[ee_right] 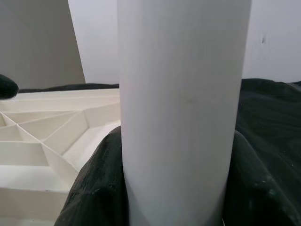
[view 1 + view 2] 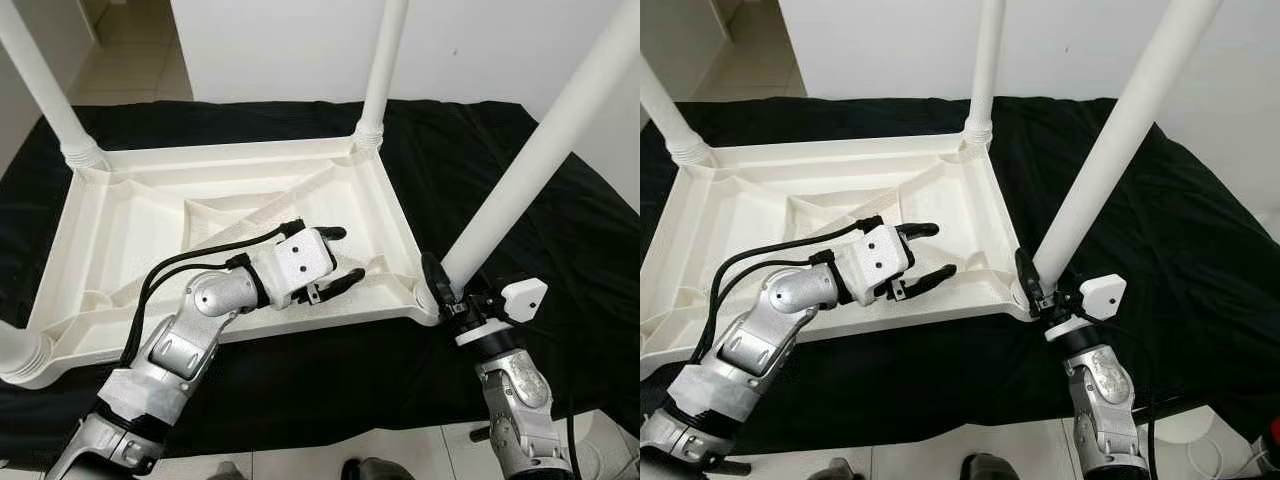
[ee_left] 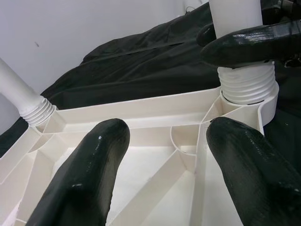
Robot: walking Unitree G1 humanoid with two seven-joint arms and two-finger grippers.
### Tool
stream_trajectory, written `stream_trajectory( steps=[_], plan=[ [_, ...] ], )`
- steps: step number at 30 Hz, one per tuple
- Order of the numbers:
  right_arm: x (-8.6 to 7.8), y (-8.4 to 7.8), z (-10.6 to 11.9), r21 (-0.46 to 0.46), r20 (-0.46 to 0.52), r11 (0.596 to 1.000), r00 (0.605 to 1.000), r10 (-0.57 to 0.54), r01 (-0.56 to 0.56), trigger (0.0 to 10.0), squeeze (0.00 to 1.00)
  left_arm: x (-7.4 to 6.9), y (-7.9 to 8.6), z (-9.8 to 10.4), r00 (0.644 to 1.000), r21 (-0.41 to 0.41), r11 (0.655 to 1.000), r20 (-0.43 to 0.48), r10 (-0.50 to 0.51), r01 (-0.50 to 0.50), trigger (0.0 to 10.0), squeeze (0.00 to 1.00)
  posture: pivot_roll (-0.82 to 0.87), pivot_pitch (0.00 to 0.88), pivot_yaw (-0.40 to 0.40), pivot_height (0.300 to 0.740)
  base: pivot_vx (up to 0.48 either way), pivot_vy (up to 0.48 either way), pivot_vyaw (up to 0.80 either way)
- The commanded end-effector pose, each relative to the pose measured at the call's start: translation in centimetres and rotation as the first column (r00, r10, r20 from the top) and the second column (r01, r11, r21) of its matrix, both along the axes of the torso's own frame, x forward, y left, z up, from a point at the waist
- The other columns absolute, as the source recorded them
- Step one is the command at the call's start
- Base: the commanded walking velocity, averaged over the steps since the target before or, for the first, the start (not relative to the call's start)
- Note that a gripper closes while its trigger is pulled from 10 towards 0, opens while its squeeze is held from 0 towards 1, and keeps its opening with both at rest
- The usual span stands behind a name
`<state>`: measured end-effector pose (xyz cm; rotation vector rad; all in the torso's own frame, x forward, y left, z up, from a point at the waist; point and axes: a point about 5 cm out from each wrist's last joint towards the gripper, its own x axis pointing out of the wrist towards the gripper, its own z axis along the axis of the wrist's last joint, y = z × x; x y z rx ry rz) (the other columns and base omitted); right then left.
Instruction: Building children table
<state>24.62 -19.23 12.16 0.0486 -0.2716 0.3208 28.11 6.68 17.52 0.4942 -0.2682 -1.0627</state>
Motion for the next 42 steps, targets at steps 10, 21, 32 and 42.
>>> stream_trajectory(
  steps=[10, 21, 32, 42],
  plan=[
    [1.4, 0.4, 5.2, -0.04, 0.067, 0.997, 0.996, 0.066, -0.063, 10.0, 0.0, 1.4, 0.5, 0.8, 0.997, -0.096, 0.995, -0.079, 0.002, -0.01, 10.0, 0.25, 0.06, 0.039, 0.01, 0.74, 0.0, 0.0, 0.0],
    [5.3, 1.3, 7.7, -0.085, -0.038, 0.99, 0.994, 0.106, -0.109, 10.0, 0.0, 3.4, -0.1, 5.3, 0.981, -0.347, 0.938, -0.173, -0.093, 0.028, 10.0, 0.59, 0.06, 0.011, -0.043, 0.74, 0.0, 0.0, 0.0],
    [8.1, 3.7, 8.4, -0.287, -0.084, 0.908, 0.953, 0.292, -0.304, 10.0, 0.0, 4.4, -2.5, 8.8, 0.943, -0.473, 0.875, -0.232, -0.239, 0.106, 10.0, 0.0, 0.07, 0.0, -0.056, 0.74, 0.0, 0.0, 0.0],
    [7.9, 4.4, 9.0, -0.319, -0.097, 0.851, 0.907, 0.409, -0.418, 10.0, 0.0, 4.7, -3.4, 10.1, 0.898, -0.531, 0.836, -0.291, -0.331, 0.136, 10.0, 0.0, 0.07, 0.0, -0.057, 0.74, 0.0, 0.0, 0.0]
  ],
)
